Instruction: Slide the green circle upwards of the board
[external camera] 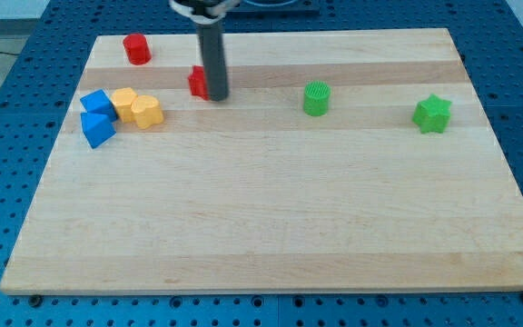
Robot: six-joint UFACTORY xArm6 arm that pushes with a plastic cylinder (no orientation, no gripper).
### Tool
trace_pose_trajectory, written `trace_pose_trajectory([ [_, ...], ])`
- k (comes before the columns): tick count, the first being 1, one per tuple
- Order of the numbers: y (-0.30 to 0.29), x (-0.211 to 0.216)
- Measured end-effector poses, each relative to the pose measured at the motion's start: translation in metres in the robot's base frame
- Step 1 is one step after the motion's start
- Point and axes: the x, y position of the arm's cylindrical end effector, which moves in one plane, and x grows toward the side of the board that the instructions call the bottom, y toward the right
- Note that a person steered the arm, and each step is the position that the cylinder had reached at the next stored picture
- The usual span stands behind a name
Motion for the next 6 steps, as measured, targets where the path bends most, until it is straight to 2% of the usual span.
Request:
trace_pose_trajectory([
  [1,-0.050,-0.063],
  [2,-0.039,-0.061],
  [3,0.065,-0.059],
  [4,0.187,-0.039],
  [5,0.232,0.028],
  [6,0.174,0.055],
])
